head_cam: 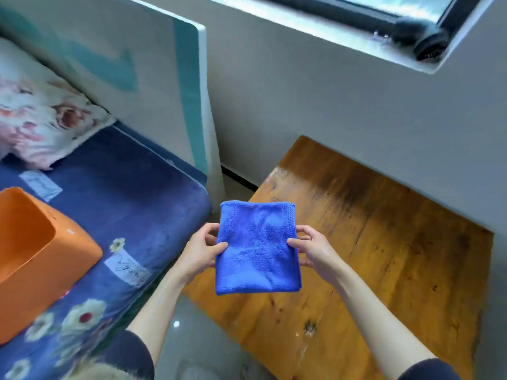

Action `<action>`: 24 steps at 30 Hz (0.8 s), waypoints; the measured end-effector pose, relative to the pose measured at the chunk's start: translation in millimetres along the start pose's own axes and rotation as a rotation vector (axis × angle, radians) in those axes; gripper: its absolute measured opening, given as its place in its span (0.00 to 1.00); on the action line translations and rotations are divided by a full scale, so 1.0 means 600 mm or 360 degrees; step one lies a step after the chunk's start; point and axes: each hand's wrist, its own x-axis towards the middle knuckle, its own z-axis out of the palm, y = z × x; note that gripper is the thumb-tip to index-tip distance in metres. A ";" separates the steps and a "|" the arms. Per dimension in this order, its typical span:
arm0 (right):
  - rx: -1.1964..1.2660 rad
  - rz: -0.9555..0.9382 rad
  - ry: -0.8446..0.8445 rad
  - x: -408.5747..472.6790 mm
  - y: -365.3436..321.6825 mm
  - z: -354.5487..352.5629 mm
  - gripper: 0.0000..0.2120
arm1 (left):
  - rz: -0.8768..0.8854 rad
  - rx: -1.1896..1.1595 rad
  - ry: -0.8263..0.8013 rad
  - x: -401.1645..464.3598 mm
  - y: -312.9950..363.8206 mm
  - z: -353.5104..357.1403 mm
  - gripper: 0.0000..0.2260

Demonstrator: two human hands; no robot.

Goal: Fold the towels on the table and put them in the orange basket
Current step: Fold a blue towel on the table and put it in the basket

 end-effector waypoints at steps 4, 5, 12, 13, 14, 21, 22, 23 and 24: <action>-0.0183 -0.0109 -0.0193 -0.019 -0.052 0.157 0.10 | 0.0040 -0.0175 0.0252 -0.071 -0.041 -0.147 0.15; -0.0219 -0.0132 -0.0237 -0.024 -0.061 0.202 0.10 | 0.0044 -0.0220 0.0310 -0.089 -0.056 -0.186 0.15; -0.0410 -0.0206 -0.0576 -0.066 -0.081 0.525 0.10 | 0.0071 -0.0409 0.0736 -0.222 -0.173 -0.448 0.16; -0.0437 -0.0205 -0.0621 -0.072 -0.081 0.566 0.10 | 0.0058 -0.0451 0.0786 -0.239 -0.187 -0.478 0.16; -0.0461 -0.0202 -0.0662 -0.076 -0.081 0.605 0.10 | 0.0034 -0.0490 0.0826 -0.255 -0.202 -0.507 0.16; -0.0690 -0.0222 -0.0876 -0.069 -0.099 0.813 0.11 | -0.0124 -0.0603 0.1048 -0.312 -0.287 -0.655 0.14; -0.0700 -0.0216 -0.0906 -0.063 -0.103 0.838 0.11 | -0.0144 -0.0616 0.1080 -0.312 -0.296 -0.672 0.14; -0.0714 -0.0210 -0.0930 -0.055 -0.108 0.862 0.11 | -0.0164 -0.0630 0.1106 -0.309 -0.303 -0.689 0.14; -0.0730 -0.0202 -0.0945 -0.046 -0.112 0.886 0.11 | -0.0187 -0.0647 0.1129 -0.304 -0.311 -0.707 0.14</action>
